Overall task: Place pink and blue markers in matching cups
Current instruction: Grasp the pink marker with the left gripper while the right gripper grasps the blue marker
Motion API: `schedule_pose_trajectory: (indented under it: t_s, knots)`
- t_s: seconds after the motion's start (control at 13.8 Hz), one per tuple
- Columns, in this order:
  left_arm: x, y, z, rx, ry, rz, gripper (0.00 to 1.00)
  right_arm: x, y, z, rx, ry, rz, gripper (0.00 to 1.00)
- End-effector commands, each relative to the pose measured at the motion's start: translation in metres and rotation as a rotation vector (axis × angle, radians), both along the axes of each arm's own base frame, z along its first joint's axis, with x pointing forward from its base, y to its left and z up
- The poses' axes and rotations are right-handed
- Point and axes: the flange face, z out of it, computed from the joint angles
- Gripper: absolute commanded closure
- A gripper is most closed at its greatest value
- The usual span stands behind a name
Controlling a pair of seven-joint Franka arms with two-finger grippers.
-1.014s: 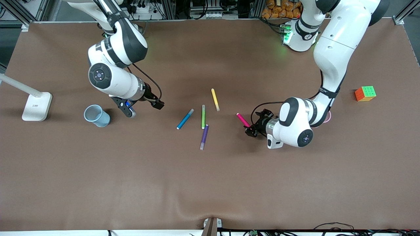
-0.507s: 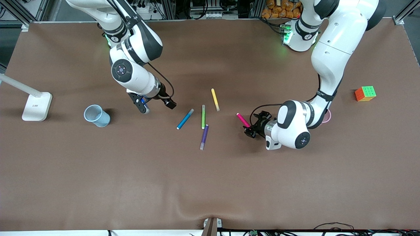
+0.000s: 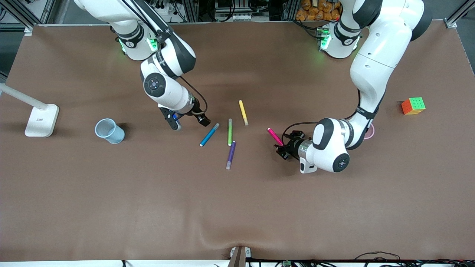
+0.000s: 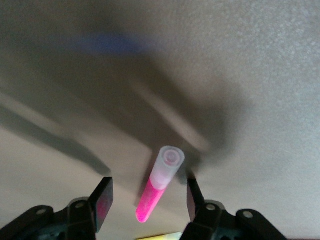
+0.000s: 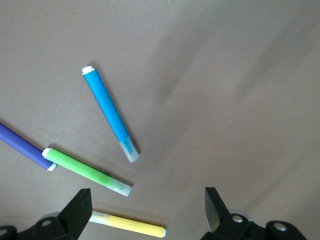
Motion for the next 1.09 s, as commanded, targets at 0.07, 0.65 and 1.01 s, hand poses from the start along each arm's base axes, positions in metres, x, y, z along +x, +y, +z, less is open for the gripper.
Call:
schedule_pose_trajectory:
  t_s: [0.07, 0.65, 1.01]
  knots:
    - [0.005, 0.004, -0.013, 0.006, 0.002, 0.017, 0.62, -0.005, 0.017, -0.018, 0.019, -0.007, -0.037, 0.00]
    - [0.035, 0.019, 0.040, 0.037, -0.138, -0.038, 1.00, -0.013, 0.038, -0.064, 0.053, -0.039, -0.070, 0.25]
    - [0.047, 0.053, 0.179, 0.142, -0.295, -0.179, 1.00, -0.011, 0.037, -0.086, 0.064, -0.054, -0.084, 0.50]
